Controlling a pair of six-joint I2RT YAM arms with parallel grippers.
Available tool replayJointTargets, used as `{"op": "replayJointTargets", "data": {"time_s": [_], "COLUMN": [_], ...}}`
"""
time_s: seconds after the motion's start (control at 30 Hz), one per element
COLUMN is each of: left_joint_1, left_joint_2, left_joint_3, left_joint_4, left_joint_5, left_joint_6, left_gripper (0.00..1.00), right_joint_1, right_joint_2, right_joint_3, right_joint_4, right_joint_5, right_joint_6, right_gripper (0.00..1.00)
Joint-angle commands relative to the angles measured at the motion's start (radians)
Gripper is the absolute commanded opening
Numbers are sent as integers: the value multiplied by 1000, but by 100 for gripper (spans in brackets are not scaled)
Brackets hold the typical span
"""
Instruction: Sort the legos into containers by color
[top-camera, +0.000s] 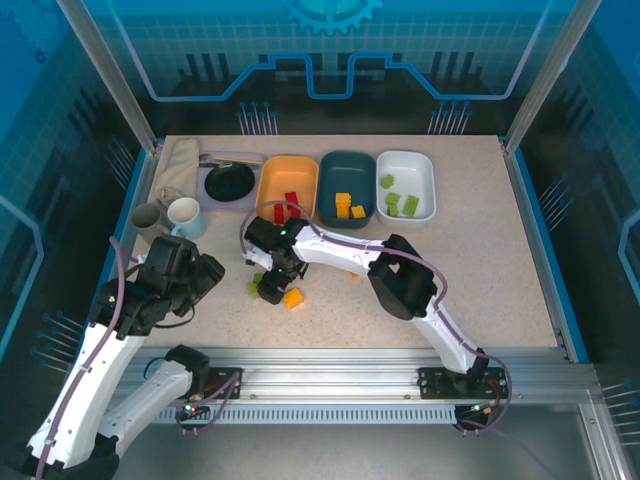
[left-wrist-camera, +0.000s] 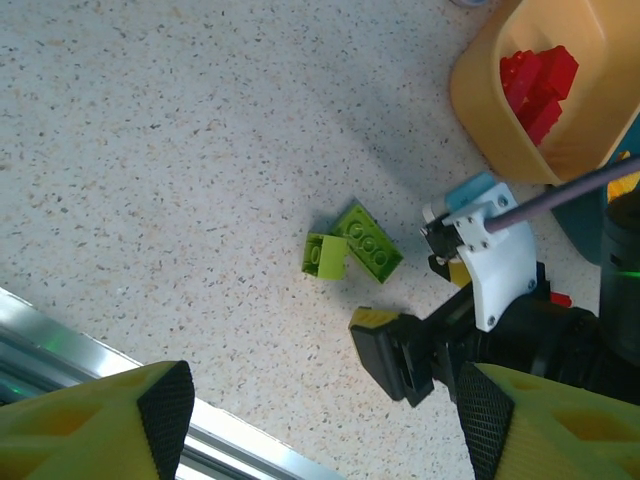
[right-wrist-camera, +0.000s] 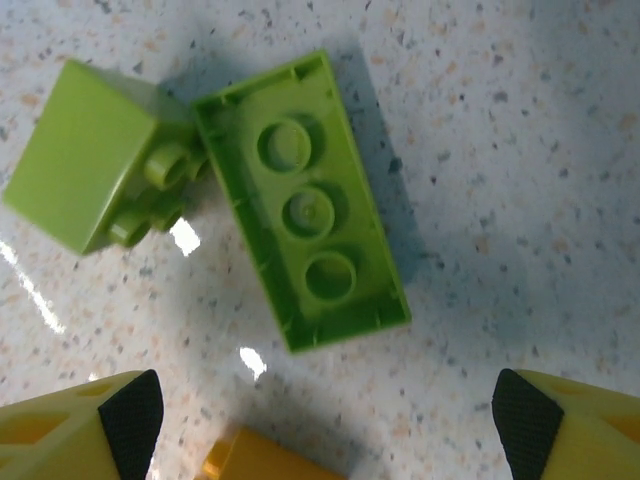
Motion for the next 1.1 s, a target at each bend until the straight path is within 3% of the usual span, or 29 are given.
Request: {"op": "replayJointTargets", "data": {"time_s": [0.0,0.5,0.93,1.07], "left_joint_1": [3,4,4,3], "left_joint_2": [-11,6,-1,-8], "left_joint_3": [14,18,-12,-30], "left_joint_4": [-43,-18,17,36], "left_joint_5": [-25,-17,17,33], "left_joint_6": [-10,-1,7,8], "left_gripper": [73,73,73,73], "right_joint_1": [18,1,-21,-27], "right_joint_2": [53,224,234,219], "right_joint_3": [47,295,275,255], "right_joint_4": [-41,-117,-142,-136], "right_joint_5": [45,67,129,157], "right_joint_6": [-4,84,163,180], "right_gripper": [88,79,44,39]}}
